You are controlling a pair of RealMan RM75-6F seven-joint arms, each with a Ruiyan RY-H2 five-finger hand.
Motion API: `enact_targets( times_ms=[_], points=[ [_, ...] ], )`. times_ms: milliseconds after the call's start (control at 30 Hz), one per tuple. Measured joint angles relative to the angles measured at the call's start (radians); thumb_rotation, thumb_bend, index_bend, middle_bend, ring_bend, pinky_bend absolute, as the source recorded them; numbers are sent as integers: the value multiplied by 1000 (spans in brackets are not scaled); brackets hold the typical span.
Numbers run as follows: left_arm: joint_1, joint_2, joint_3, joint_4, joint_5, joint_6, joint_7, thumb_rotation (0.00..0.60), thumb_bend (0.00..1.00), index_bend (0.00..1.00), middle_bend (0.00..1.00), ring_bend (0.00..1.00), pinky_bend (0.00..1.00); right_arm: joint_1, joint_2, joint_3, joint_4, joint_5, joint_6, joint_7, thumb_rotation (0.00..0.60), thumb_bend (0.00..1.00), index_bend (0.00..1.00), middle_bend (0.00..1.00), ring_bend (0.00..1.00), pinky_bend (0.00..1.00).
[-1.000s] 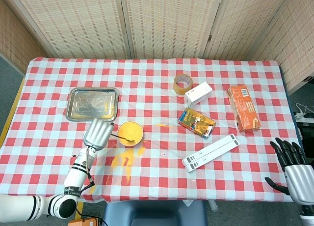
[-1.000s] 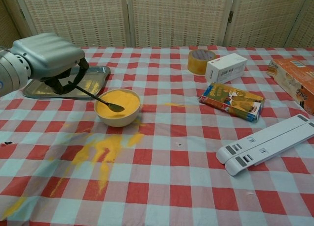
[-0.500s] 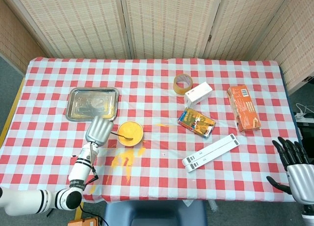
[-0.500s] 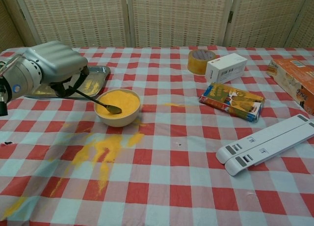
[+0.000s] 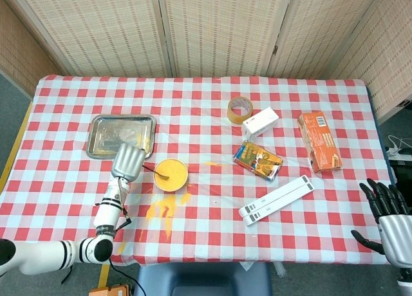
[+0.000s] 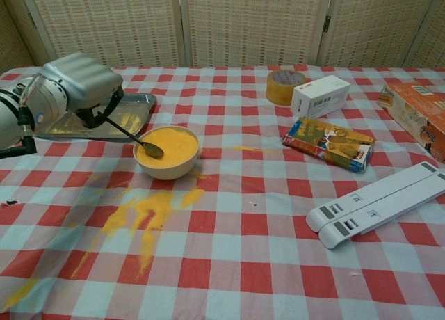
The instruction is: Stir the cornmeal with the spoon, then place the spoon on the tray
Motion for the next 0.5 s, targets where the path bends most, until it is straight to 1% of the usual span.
enact_targets(
  times_ms=[100, 233, 500],
  points=[
    [-2, -7, -14, 20, 3, -6, -31, 600, 791, 871, 1000, 1000, 1000, 1, 1, 1, 1, 3, -3, 1, 600, 55, 0, 0, 0, 0],
    [-4, -6, -28, 20, 13, -10, -58, 600, 791, 870, 1000, 1000, 1000, 3, 1, 3, 1, 7, -6, 1, 600, 54, 0, 0, 0, 0],
    [-3, 21, -43, -46, 18, -1, -73, 600, 790, 870, 1000, 1000, 1000, 3, 1, 2, 0, 6, -6, 0, 600, 54, 0, 0, 0, 0]
  ],
)
